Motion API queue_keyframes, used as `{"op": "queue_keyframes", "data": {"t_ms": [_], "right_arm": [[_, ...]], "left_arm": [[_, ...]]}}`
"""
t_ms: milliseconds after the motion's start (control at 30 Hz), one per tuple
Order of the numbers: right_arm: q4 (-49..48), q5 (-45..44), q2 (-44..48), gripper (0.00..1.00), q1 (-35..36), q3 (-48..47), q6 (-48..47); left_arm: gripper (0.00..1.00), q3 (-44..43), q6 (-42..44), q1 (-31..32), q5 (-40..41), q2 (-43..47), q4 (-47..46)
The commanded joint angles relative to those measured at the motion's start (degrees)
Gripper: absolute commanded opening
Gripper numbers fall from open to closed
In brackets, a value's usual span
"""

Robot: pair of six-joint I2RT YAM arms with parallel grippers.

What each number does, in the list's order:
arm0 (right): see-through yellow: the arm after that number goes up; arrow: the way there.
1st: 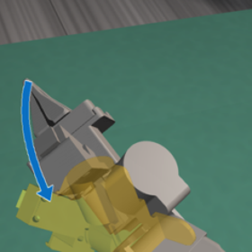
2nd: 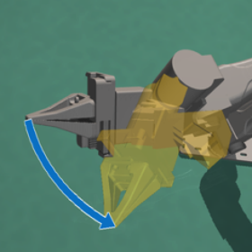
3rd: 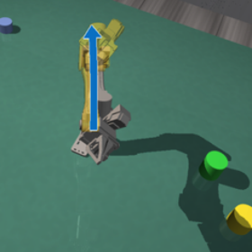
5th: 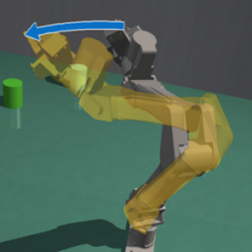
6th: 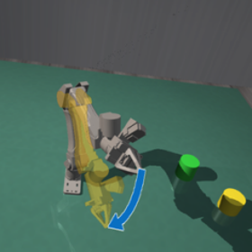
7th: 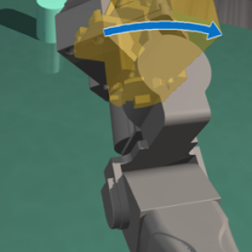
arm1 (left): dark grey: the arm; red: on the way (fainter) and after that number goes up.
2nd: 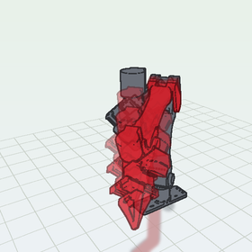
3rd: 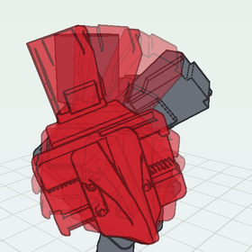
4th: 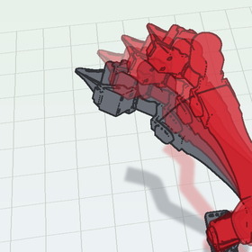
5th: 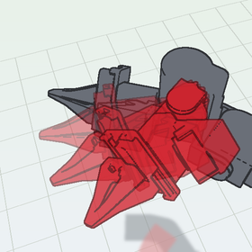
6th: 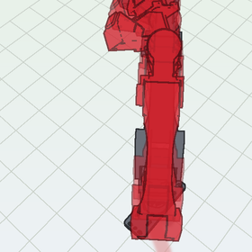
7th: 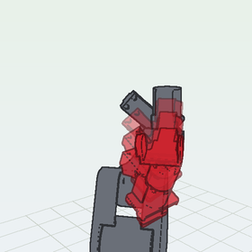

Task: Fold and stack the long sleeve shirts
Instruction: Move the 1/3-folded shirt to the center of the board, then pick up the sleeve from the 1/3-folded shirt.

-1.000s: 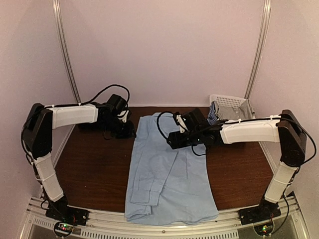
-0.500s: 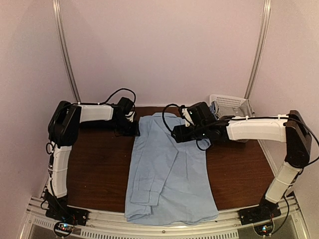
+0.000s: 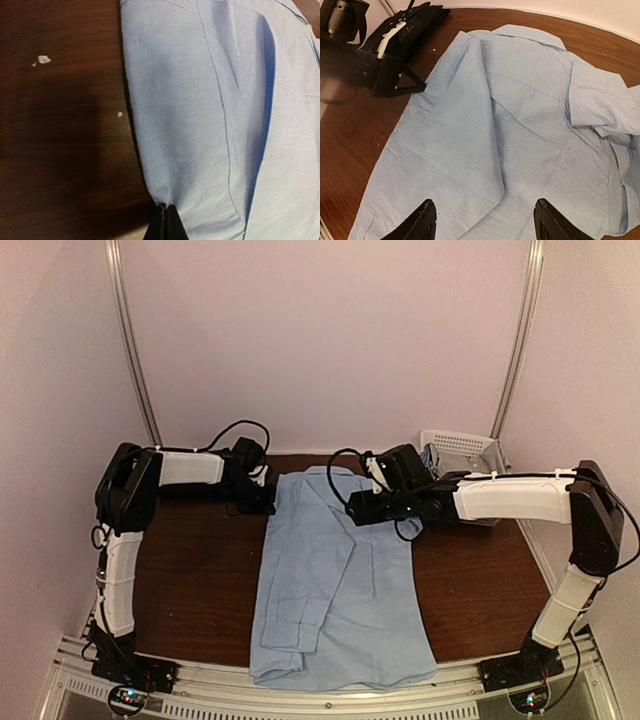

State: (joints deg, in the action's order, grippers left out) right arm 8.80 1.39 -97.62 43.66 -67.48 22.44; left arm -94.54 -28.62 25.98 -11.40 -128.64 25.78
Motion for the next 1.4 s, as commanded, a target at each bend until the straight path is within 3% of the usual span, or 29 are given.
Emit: {"op": "queue_keyframes", "data": {"t_ms": [0, 267, 333, 400, 533, 667, 900, 1167, 1367], "right_arm": [[0.11, -2.51, -1.94, 0.68, -0.85, -3.19, -0.59], [1.06, -3.93, -5.58, 0.68, -4.25, -7.98, -1.11], [1.57, -4.23, -7.17, 0.68, -5.44, -10.08, -1.41], [2.41, -4.84, -9.4, 0.68, -6.92, -12.75, -1.77], [5.07, -7.28, -15.11, 0.69, -8.55, -21.66, -4.06], [9.72, -11.21, -25.6, 0.75, -9.1, -35.41, -8.51], [14.76, -14.34, -37.77, 0.83, -9.74, -50.99, -12.59], [14.41, -15.19, -41.74, 0.92, -12.25, -53.75, -13.95], [14.66, -11.25, -43.66, 0.85, -12.5, -53.8, -14.7]], "left_arm": [[0.0, -2.43, 4.87, -5.57, 0.57, -0.19, 1.82], [0.02, -17.69, 11.45, -10.59, -1.37, -7.29, 10.13], [0.11, -20.62, 11.6, -10.6, -0.41, -8.01, 12.28], [0.28, -21.35, 11.14, -10.6, 0.92, -7.02, 12.36], [0.43, -21.37, 10.42, -10.47, 3.85, -2.89, 12.69], [0.47, -16.11, 9.33, -8.45, 4.24, 4.82, 12.65], [0.47, -1.84, 7.01, -3.41, 0.99, 13.51, 8.19], [0.47, 7.04, 5.15, 1.38, -1.2, 18.36, 4.6], [0.46, 10.8, 3.42, 4.4, -3.82, 18.86, 3.09]]}}
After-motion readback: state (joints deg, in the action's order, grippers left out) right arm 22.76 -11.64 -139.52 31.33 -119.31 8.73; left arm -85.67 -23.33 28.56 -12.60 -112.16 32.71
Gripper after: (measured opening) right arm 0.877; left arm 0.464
